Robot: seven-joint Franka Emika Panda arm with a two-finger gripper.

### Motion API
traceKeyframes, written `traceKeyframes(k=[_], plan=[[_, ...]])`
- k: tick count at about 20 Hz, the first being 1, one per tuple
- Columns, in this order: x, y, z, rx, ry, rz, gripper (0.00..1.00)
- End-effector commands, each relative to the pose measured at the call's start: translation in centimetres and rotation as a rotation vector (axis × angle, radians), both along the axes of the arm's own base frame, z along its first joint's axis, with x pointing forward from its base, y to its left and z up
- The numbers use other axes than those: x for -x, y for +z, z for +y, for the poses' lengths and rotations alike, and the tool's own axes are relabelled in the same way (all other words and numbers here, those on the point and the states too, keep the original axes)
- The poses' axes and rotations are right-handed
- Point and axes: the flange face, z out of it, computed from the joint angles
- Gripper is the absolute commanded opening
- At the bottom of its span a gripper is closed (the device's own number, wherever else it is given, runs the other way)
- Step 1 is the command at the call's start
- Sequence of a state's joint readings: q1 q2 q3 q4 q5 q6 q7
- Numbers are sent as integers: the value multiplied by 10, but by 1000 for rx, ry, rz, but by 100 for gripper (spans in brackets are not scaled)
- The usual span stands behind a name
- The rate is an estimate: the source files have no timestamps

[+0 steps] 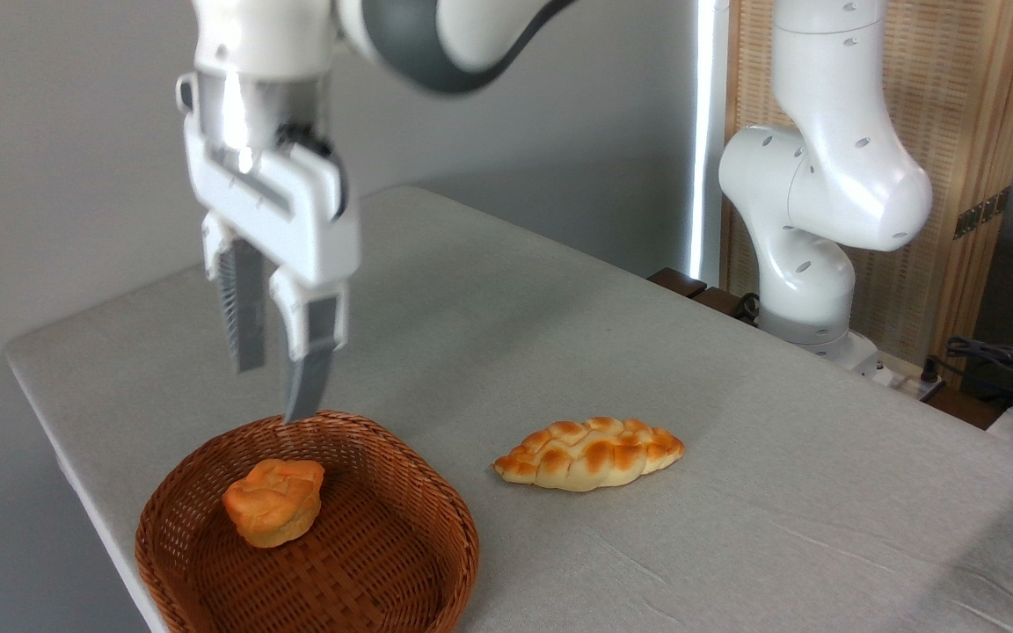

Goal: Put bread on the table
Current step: 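Move the open gripper over the round bun in the wicker basket, then lower the gripper onto the round bun and close on it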

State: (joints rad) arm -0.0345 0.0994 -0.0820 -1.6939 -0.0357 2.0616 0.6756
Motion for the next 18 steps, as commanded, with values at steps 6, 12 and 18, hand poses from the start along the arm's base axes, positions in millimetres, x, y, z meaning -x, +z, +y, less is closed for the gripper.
traceKeyframes(k=[6, 12, 18], plan=[[-3, -97, -26, -5, -59, 75, 100], [-15, -123, -26, -12, -107, 42, 100], [-19, -123, -27, -16, -134, 6, 48]])
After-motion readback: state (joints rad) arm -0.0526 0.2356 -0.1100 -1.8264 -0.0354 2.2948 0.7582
